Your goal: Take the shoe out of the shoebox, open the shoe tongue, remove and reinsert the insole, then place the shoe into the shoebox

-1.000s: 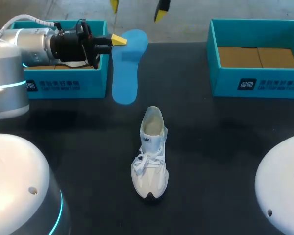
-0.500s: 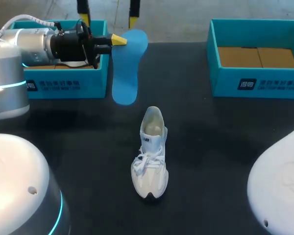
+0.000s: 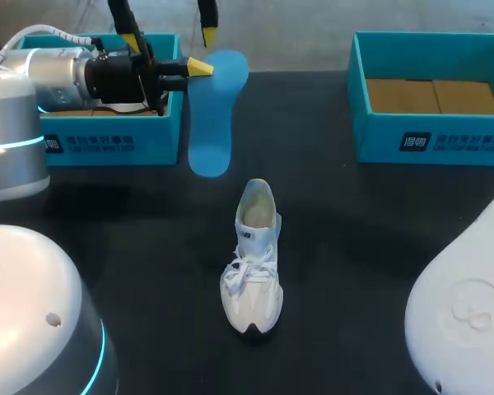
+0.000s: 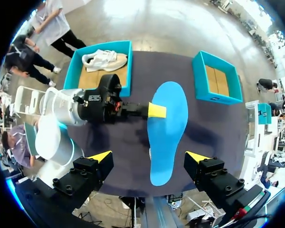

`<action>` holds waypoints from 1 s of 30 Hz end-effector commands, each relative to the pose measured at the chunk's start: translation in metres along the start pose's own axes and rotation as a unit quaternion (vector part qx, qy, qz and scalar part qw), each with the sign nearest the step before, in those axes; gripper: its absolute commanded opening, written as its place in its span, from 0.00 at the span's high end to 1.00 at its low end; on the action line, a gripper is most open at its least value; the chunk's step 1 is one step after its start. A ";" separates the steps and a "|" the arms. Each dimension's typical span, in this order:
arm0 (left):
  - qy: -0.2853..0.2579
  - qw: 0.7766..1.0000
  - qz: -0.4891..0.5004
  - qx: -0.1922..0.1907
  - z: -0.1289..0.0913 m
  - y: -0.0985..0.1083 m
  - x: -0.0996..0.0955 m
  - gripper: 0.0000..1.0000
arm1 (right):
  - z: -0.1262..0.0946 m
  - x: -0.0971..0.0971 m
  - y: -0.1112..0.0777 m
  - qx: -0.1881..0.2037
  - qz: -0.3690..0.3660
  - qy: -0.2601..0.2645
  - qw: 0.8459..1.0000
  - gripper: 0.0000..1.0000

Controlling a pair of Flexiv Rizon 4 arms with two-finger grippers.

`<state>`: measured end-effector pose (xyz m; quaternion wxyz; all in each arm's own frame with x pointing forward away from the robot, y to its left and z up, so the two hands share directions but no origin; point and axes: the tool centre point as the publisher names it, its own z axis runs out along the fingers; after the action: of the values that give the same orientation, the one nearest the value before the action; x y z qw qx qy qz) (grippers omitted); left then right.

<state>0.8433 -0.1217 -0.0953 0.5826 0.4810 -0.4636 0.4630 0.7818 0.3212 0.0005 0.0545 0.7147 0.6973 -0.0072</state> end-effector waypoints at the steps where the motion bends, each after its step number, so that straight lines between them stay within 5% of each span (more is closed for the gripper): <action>1: -0.002 1.000 0.000 0.001 0.000 0.001 0.001 1.00 | -0.007 -0.011 -0.002 -0.007 0.004 0.030 1.000 0.00; 12: -0.002 1.000 0.000 0.001 0.000 0.001 0.001 1.00 | -0.017 -0.054 -0.013 -0.013 0.028 0.153 0.988 0.00; 30: -0.002 1.000 0.000 0.001 0.000 0.001 0.001 1.00 | -0.015 -0.100 -0.019 -0.019 0.057 0.327 0.943 0.00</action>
<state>0.8433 -0.1218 -0.0953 0.5824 0.4810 -0.4637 0.4630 0.7619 0.2348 0.0251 -0.0326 0.7479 0.6565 0.0927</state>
